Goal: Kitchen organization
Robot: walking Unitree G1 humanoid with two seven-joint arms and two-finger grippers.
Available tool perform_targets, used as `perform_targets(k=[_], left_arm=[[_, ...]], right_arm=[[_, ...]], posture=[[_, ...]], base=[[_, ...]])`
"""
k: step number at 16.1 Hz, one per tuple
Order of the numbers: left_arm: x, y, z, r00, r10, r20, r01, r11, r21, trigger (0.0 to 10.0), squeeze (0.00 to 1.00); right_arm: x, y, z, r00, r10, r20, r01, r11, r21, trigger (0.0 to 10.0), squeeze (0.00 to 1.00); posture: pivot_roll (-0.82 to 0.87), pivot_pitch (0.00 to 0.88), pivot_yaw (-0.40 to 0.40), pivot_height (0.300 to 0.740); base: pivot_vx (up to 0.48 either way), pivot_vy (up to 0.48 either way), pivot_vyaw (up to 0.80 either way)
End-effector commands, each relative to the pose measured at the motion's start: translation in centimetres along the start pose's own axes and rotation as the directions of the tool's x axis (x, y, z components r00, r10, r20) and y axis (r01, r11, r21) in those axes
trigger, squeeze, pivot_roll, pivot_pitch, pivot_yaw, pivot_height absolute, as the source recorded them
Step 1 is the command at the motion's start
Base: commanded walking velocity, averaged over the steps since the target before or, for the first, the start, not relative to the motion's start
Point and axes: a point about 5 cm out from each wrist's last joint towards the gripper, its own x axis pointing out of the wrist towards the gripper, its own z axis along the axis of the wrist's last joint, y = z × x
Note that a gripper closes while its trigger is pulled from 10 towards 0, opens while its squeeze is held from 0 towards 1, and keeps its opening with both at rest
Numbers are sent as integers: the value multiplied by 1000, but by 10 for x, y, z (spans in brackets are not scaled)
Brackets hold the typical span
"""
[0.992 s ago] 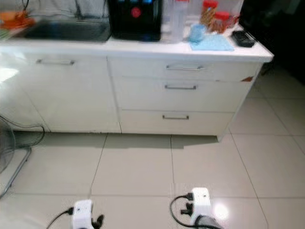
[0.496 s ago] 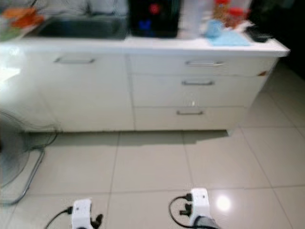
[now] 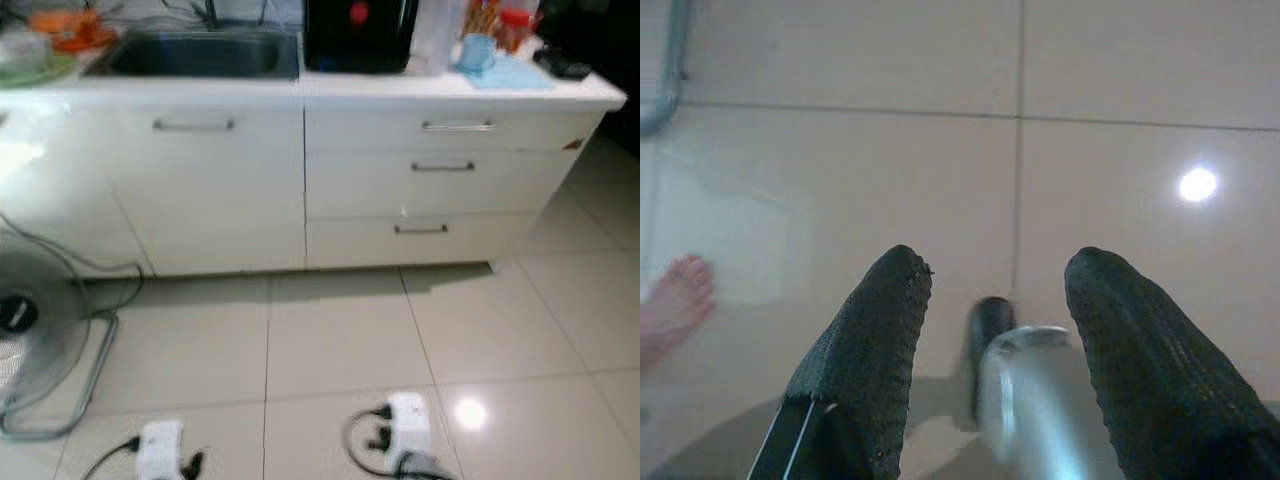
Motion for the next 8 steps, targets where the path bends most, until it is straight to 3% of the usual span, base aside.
perform_targets(k=[1,3,8], left_arm=[[0,-7,-1,1000,-6,-6,6,1000,-11,10000,0],[0,-5,-1,1000,3,-13,-3,1000,0,10000,0],[0,-3,-1,1000,9,-16,-9,1000,14,10000,0]], right_arm=[[-3,-10,-3,1000,-23,-14,23,1000,-4,10000,0],[-3,-10,-2,1000,-21,-13,21,1000,-6,10000,0],[-2,-7,-1,1000,-9,-11,9,999,-37,10000,0]], posture=[[52,36,-7,740],[54,35,-4,740],[57,26,4,740]], base=[[0,0,0],[0,285,0],[277,333,0]])
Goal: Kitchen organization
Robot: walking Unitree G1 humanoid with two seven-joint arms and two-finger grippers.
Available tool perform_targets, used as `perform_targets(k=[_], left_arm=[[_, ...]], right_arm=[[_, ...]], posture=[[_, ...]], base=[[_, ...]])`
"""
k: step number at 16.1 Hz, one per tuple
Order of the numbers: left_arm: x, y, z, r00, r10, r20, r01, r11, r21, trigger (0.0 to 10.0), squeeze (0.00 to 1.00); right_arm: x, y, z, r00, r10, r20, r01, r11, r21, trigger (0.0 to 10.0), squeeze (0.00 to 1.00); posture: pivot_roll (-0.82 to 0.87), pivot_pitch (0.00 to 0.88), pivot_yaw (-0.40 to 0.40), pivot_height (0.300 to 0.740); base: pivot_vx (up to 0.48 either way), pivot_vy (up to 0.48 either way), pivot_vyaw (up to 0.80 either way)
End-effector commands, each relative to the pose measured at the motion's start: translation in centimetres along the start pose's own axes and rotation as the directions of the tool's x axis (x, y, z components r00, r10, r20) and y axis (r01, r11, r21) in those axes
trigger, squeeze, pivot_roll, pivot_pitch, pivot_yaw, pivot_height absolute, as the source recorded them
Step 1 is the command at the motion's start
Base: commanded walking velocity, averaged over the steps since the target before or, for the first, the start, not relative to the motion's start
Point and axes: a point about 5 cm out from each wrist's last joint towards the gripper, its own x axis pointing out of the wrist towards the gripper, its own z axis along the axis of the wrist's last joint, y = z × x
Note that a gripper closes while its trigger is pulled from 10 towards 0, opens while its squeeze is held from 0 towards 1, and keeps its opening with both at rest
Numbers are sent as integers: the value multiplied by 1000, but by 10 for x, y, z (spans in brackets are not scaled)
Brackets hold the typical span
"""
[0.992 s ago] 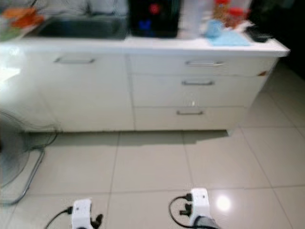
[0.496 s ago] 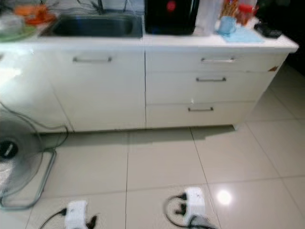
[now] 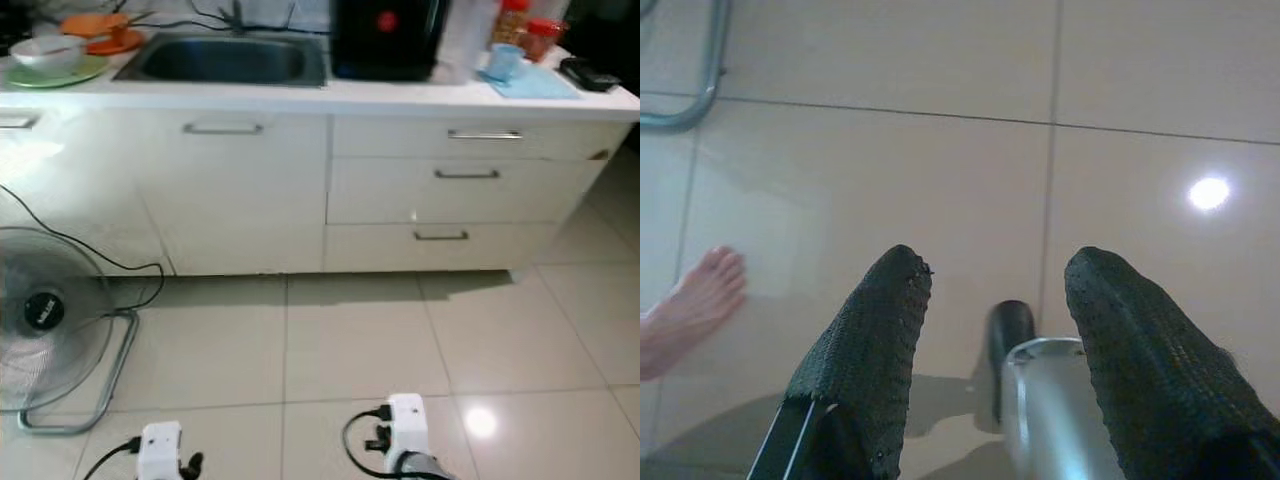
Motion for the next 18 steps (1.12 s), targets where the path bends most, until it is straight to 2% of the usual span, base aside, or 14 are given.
perform_targets(k=[1,2,5,17,18], left_arm=[[0,-3,1,1000,-3,-5,3,1000,12,10000,0],[0,-3,1,1000,-3,-5,3,1000,12,10000,0],[1,-4,1,1000,-4,-5,4,1000,12,10000,0],[1,-4,1,1000,-4,-4,4,1000,5,10000,0],[1,-5,2,1000,-6,8,6,1000,13,10000,0]], right_arm=[[-1,-5,-2,1000,-6,-11,6,1000,-21,10000,0],[-1,-5,-2,1000,-6,-11,5,1000,-21,10000,0],[-2,-7,-3,1000,-18,-12,19,1000,7,10000,0],[-2,-11,0,999,-48,-18,49,998,26,10000,0],[-2,-11,1,999,-41,-12,41,999,3,10000,0]], posture=[[57,26,4,740],[58,23,3,740],[58,23,1,740],[61,31,2,740],[63,33,-1,740]], base=[[296,364,719],[300,360,731],[301,361,0],[327,340,0],[0,0,0]])
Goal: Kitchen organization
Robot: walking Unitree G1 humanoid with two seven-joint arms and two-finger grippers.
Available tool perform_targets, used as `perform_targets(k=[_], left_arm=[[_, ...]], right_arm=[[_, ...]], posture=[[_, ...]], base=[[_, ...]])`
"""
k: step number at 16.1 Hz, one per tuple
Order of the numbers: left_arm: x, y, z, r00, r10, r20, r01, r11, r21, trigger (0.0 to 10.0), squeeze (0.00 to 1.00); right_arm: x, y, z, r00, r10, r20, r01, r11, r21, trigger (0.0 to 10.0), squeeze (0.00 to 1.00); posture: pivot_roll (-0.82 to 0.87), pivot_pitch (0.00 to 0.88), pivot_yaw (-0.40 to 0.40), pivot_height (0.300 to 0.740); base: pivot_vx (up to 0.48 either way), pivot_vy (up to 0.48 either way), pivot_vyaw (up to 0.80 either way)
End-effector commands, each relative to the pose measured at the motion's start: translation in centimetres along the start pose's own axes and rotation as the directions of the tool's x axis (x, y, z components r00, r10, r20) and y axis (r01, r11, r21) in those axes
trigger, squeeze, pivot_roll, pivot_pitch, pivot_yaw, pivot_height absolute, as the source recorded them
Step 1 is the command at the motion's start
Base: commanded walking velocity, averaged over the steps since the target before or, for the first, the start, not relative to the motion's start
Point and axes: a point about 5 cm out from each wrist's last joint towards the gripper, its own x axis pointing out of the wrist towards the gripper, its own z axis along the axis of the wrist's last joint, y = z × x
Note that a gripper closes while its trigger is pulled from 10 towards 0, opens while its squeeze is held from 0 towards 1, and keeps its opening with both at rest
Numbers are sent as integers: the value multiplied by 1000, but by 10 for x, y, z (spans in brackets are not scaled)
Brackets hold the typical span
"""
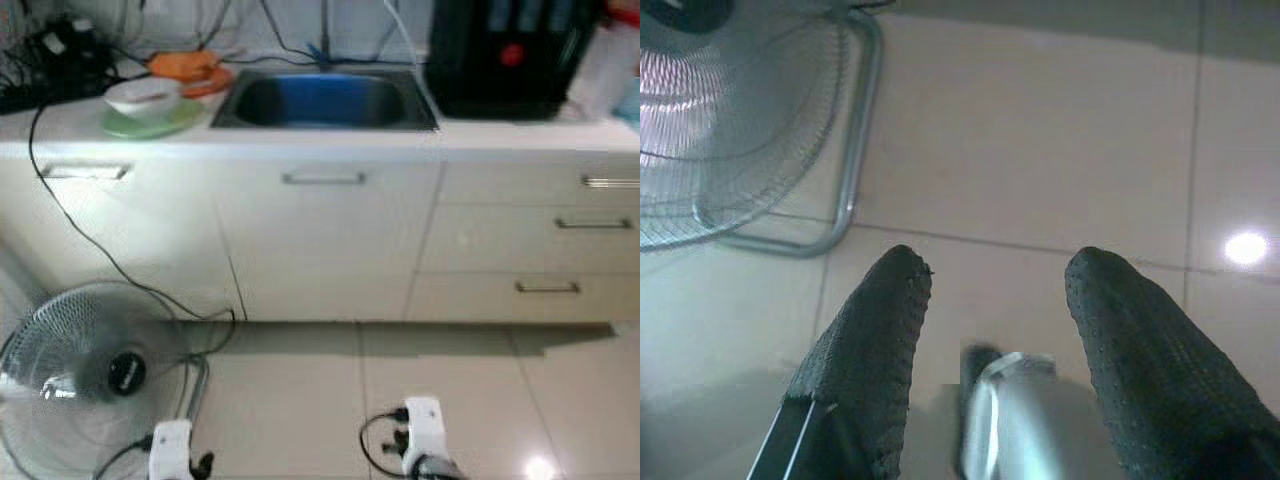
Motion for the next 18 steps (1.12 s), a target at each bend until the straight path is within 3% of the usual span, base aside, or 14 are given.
perform_targets(k=[1,9,18], left_arm=[[0,8,2,1000,19,5,-19,1000,6,10000,0],[0,8,1,1000,31,3,-31,1000,-4,10000,0],[0,10,1,999,42,-2,-42,999,12,10000,0]], right_arm=[[2,8,3,1000,22,12,-22,1000,-4,10000,0],[2,8,3,1000,19,17,-20,1000,14,10000,0],[2,10,3,999,26,20,-26,1000,16,10000,0]], posture=[[64,33,-3,740],[65,33,-6,740],[64,32,-2,740]], base=[[0,0,0],[0,0,0],[348,0,0]])
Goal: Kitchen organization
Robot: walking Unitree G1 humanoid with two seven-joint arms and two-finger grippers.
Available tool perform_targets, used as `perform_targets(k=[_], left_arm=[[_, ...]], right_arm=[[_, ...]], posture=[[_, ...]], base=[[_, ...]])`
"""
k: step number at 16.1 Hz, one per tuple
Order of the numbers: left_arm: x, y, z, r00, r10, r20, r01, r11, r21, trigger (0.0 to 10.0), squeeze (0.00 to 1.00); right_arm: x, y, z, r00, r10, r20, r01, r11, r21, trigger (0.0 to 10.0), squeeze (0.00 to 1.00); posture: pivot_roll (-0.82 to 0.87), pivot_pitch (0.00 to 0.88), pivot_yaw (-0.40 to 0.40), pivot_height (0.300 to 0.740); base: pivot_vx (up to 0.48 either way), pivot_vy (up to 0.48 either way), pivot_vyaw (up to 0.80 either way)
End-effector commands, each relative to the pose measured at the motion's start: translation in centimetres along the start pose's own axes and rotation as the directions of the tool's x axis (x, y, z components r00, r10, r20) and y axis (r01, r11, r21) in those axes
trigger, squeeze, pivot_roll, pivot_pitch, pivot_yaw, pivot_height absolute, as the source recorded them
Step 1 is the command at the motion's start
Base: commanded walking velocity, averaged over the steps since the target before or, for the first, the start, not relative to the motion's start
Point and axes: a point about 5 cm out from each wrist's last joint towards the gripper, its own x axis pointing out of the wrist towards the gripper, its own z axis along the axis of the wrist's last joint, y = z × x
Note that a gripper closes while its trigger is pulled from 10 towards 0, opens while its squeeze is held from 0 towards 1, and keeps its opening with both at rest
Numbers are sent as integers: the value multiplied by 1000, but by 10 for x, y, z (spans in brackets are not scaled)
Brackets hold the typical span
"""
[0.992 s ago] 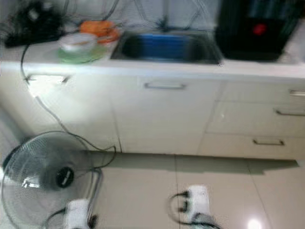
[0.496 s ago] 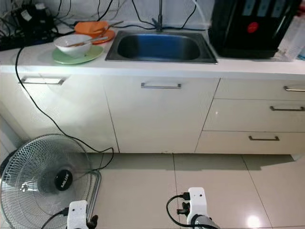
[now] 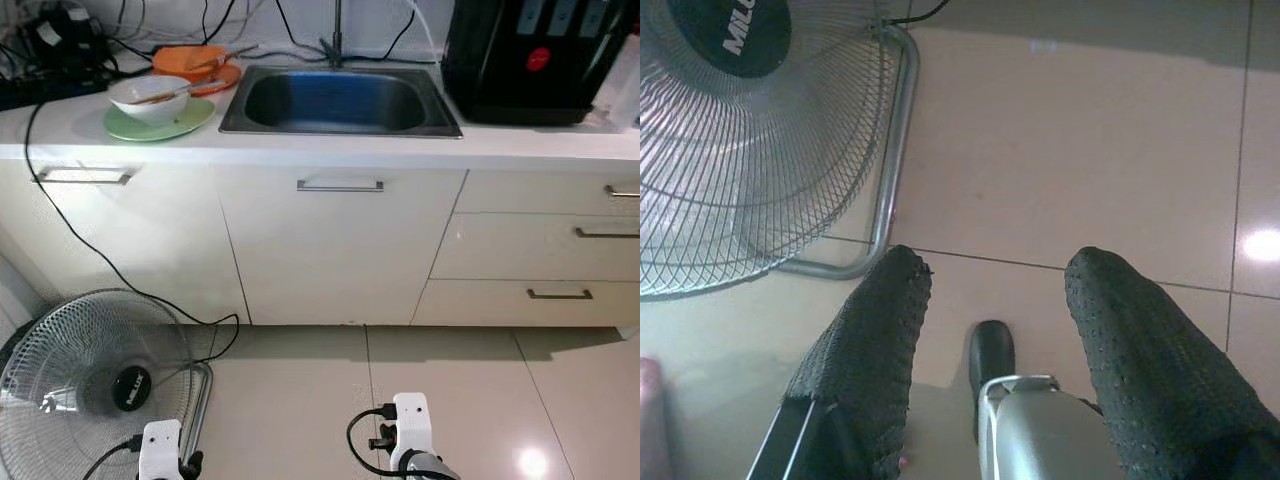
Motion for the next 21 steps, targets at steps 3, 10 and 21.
perform_targets(k=[3,10,21], left_arm=[[0,0,0,1000,5,-7,-5,1000,12,10000,0],[0,0,-1,1000,6,-10,-6,1000,13,10000,0],[0,1,0,1000,5,-6,-5,1000,16,10000,0]], right_arm=[[0,0,1,1000,0,5,0,1000,8,10000,0],[0,1,1,1000,3,5,-3,1000,6,10000,0],[0,2,-1,1000,6,0,-6,1000,9,10000,0]], posture=[[68,34,-4,740],[70,37,-4,740],[71,40,0,740]], base=[[373,0,0],[404,0,0],[403,0,0]])
